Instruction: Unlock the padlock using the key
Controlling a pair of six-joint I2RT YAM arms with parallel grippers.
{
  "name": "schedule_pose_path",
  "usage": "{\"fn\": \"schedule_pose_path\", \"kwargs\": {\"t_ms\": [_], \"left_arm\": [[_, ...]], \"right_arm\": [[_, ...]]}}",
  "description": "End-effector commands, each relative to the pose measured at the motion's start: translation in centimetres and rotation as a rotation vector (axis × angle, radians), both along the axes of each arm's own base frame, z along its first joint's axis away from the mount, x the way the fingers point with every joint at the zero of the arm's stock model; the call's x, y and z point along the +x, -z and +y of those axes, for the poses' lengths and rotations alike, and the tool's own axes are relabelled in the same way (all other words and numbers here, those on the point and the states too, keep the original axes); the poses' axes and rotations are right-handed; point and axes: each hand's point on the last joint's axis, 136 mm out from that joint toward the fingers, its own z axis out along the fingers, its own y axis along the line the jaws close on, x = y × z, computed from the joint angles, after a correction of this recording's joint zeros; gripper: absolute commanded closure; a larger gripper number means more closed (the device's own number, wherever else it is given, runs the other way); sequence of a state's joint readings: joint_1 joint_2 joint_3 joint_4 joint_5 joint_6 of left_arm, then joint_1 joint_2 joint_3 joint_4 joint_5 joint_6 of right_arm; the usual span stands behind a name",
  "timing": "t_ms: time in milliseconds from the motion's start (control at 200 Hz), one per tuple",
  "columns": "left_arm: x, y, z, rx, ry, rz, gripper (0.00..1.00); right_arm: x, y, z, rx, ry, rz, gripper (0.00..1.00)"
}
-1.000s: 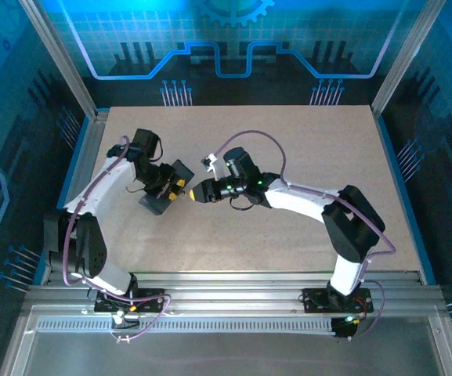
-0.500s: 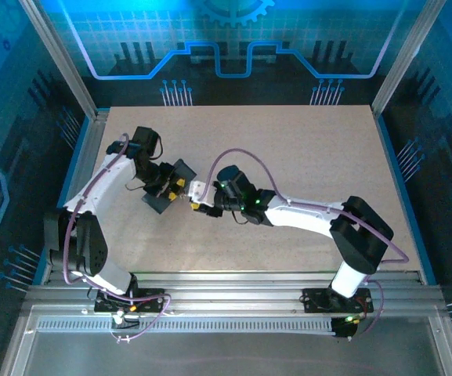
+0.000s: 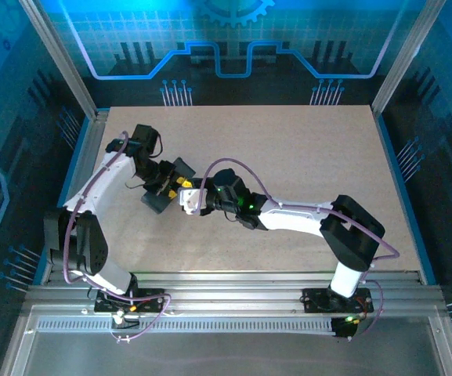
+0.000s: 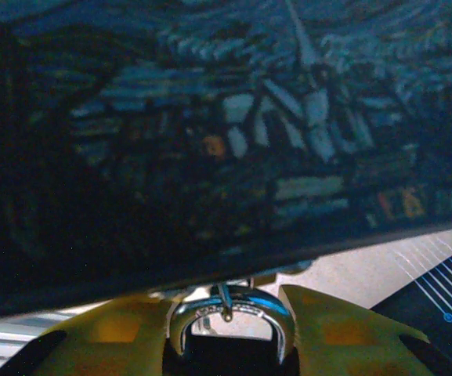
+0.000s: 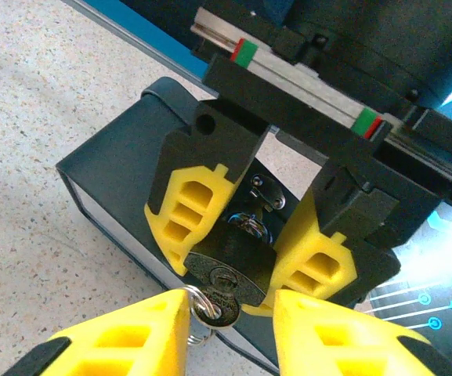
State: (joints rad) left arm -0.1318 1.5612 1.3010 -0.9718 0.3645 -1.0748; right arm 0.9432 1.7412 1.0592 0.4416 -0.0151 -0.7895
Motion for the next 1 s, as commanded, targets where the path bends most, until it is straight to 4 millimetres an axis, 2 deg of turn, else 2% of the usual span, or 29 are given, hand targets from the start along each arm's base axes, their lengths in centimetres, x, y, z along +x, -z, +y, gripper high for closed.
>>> {"fn": "schedule_pose_path", "kwargs": {"t_ms": [0,365,600,805,996], "left_arm": [[0.6,-1.3,-0.4,-0.041,-0.004,-0.016,1.00],[0.4,-1.6,-0.4,-0.043,-0.007,-0.020,1.00],[0.4,-1.7,-0.4,-0.047,-0.006,-0.024,1.00],[0.2,-1.6,-0.5,-0.046,-0.005,-0.021,1.00],[0.1,-1.6,-0.4,-0.046,-0.005,-0.023,1.00]], "right_arm": [[-0.7,0.7,0.4,-0.022,-0.041,-0.017,0.67],[0.6,2.0,0.9,-0.051,-0.021,-0.049,0.68],[1.3,0.5,1.1,-0.004,0.005,-0.055,0.75],[1.4,-0.1,1.4,0.006,0.027,-0.071,0.76],[1.3,-0.2,1.6,-0.009,0.028,-0.067,0.83]]}}
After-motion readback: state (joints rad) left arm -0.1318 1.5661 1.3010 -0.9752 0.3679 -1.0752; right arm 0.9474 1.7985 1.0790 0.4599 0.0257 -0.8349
